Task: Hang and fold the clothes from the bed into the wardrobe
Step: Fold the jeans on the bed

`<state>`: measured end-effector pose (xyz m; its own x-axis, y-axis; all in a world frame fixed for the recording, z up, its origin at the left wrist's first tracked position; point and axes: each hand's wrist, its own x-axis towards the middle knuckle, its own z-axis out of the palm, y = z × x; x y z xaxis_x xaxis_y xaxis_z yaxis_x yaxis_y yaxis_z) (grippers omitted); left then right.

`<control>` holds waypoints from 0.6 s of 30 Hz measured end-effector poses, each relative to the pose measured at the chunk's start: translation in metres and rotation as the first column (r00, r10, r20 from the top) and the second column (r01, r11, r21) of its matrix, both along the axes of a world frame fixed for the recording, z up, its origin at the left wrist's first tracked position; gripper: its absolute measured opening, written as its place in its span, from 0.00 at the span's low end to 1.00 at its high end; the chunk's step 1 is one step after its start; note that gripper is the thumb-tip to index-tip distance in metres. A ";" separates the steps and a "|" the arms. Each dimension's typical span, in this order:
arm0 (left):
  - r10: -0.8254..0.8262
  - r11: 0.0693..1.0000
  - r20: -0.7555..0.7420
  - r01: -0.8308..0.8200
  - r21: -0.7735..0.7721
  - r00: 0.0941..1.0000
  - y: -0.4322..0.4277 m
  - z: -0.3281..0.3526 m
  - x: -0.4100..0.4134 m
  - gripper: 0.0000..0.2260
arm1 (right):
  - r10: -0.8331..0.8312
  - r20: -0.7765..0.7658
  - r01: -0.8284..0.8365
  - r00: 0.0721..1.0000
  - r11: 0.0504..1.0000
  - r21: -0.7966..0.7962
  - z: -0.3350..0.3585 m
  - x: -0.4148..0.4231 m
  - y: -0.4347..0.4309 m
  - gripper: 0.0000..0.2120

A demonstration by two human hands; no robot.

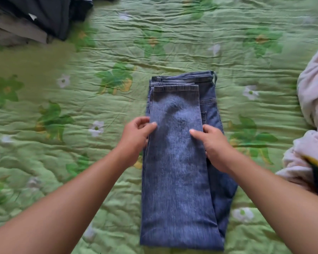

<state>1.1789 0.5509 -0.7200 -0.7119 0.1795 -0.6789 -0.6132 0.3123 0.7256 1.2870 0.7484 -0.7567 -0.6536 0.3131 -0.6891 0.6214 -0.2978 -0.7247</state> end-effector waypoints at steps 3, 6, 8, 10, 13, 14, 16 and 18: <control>-0.100 0.995 0.137 0.101 -0.006 0.986 -0.032 0.004 0.055 0.04 | -0.035 0.028 0.038 0.999 0.995 -0.096 0.004 0.047 -0.022 0.06; -0.094 0.995 0.201 0.097 -0.006 0.975 -0.061 0.008 0.104 0.05 | -0.027 0.098 0.040 0.995 0.990 -0.132 0.011 0.096 -0.038 0.07; -0.077 0.996 0.241 0.085 -0.025 0.967 -0.075 0.009 0.130 0.05 | 0.012 0.143 0.003 0.990 0.995 -0.103 0.015 0.128 -0.047 0.06; -0.113 0.988 0.243 0.135 -0.074 0.963 -0.085 0.010 0.154 0.05 | 0.070 0.189 -0.073 0.980 0.997 0.008 0.018 0.157 -0.054 0.03; -0.117 0.984 0.217 0.142 -0.106 0.969 -0.095 0.009 0.180 0.06 | 0.087 0.204 -0.110 0.975 0.989 0.102 0.019 0.189 -0.063 0.03; -0.118 0.983 0.207 0.143 -0.112 0.971 -0.098 0.008 0.185 0.06 | 0.103 0.204 -0.130 0.973 0.984 0.123 0.019 0.195 -0.065 0.03; -0.117 0.983 0.198 0.142 -0.115 0.973 -0.101 0.006 0.190 0.07 | 0.141 0.207 -0.178 0.968 0.968 0.174 0.018 0.205 -0.071 0.03; -0.115 0.982 0.201 0.142 -0.122 0.973 -0.104 0.001 0.194 0.07 | 0.143 0.213 -0.190 0.967 0.957 0.217 0.016 0.210 -0.076 0.05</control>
<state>1.3732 0.4465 -0.7189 -0.5430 0.1583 -0.8247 -0.6850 0.4845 0.5440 1.4970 0.6723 -0.7407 -0.5723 0.3787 -0.7274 0.7822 -0.0145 -0.6229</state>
